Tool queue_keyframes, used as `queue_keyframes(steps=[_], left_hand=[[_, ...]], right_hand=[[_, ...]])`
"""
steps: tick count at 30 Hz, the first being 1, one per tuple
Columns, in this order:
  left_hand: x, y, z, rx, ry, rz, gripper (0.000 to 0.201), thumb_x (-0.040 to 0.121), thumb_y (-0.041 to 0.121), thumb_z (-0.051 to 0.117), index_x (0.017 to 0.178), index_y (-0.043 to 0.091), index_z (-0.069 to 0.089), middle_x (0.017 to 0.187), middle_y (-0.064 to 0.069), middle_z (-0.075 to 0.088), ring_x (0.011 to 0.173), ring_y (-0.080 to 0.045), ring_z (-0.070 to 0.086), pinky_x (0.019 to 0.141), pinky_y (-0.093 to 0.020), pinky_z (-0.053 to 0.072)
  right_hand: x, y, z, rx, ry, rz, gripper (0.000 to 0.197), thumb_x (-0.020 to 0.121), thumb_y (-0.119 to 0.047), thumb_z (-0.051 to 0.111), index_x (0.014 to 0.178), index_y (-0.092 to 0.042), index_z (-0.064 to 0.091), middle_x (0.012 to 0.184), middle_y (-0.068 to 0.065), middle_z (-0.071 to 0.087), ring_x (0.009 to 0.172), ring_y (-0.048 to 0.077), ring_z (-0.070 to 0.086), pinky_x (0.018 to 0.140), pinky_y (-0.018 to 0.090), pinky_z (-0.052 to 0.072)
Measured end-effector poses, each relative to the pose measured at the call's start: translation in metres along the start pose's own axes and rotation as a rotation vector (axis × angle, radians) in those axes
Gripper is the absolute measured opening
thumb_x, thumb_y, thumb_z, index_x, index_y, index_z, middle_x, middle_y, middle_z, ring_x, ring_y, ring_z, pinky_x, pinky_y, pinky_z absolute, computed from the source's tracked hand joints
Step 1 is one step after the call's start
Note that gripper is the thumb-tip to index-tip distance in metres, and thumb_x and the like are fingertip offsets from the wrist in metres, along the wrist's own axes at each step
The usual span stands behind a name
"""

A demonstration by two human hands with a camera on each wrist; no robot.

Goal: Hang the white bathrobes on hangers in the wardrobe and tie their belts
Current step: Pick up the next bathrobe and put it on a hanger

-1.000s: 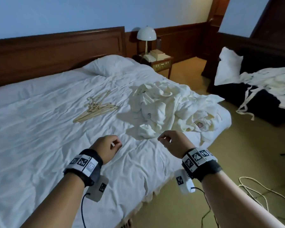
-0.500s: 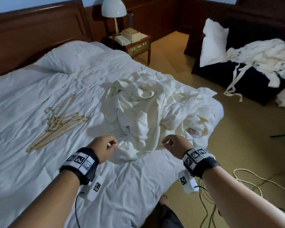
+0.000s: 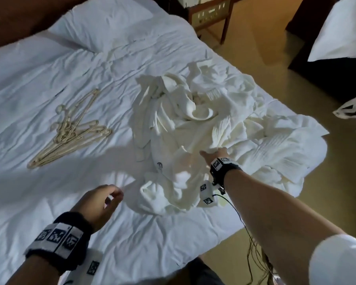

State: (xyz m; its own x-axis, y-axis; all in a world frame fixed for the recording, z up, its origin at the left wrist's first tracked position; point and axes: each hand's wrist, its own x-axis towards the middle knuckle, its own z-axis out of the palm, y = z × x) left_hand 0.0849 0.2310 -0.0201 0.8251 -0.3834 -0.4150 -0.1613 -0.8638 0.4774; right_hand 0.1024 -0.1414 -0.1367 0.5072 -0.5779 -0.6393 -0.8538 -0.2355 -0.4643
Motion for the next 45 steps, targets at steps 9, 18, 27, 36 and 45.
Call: queue_keyframes(steps=[9, 18, 27, 36, 45], left_hand=[[0.005, 0.007, 0.017, -0.087, 0.005, -0.044, 0.031, 0.091, 0.024, 0.059, 0.115, 0.040, 0.049, 0.116, 0.004, 0.057, 0.082, -0.003, 0.061, 0.072, -0.015, 0.044], [0.037, 0.042, 0.026, 0.333, -0.206, 0.269, 0.052, 0.081, 0.044, 0.047, 0.133, 0.047, 0.044, 0.155, 0.015, 0.017, 0.142, -0.013, 0.016, 0.116, -0.031, 0.016], [-0.055, -0.045, -0.010, -0.150, -0.025, 0.198, 0.031, 0.067, 0.035, 0.045, 0.079, 0.023, 0.070, 0.078, 0.007, 0.072, 0.079, -0.018, 0.068, 0.068, -0.030, 0.053], [-0.295, -0.254, -0.110, -0.362, 0.261, -0.361, 0.058, 0.045, 0.062, 0.047, 0.075, 0.019, 0.072, 0.079, -0.012, 0.071, 0.077, -0.028, 0.067, 0.067, -0.036, 0.048], [-0.452, -0.340, -0.162, -0.425, 0.529, -0.479, 0.058, 0.057, 0.057, 0.055, 0.092, 0.014, 0.069, 0.091, -0.010, 0.069, 0.087, -0.028, 0.066, 0.081, -0.049, 0.050]], right_hand=[[-0.055, -0.026, 0.003, -0.189, 0.061, -0.497, 0.047, 0.090, -0.020, 0.042, 0.137, -0.019, 0.046, 0.125, 0.013, 0.058, 0.111, 0.032, 0.056, 0.088, 0.032, 0.042], [-0.199, 0.022, 0.028, -0.562, -0.385, -1.405, 0.032, 0.082, -0.027, 0.045, 0.113, -0.023, 0.053, 0.092, 0.009, 0.050, 0.055, 0.027, 0.050, 0.050, 0.025, 0.040], [-0.255, -0.010, 0.075, -0.597, -0.343, -1.090, 0.060, 0.085, -0.057, 0.034, 0.123, -0.017, 0.056, 0.113, 0.007, 0.053, 0.095, 0.031, 0.058, 0.079, 0.032, 0.042], [-0.420, -0.094, 0.258, -0.506, -0.759, -1.289, 0.029, 0.102, -0.034, 0.043, 0.118, -0.012, 0.054, 0.105, 0.015, 0.065, 0.093, 0.029, 0.060, 0.073, 0.029, 0.038], [-0.552, -0.133, 0.369, -0.437, -0.969, -1.485, 0.023, 0.101, -0.030, 0.045, 0.110, -0.014, 0.058, 0.092, 0.001, 0.060, 0.082, 0.015, 0.053, 0.072, 0.025, 0.036]])
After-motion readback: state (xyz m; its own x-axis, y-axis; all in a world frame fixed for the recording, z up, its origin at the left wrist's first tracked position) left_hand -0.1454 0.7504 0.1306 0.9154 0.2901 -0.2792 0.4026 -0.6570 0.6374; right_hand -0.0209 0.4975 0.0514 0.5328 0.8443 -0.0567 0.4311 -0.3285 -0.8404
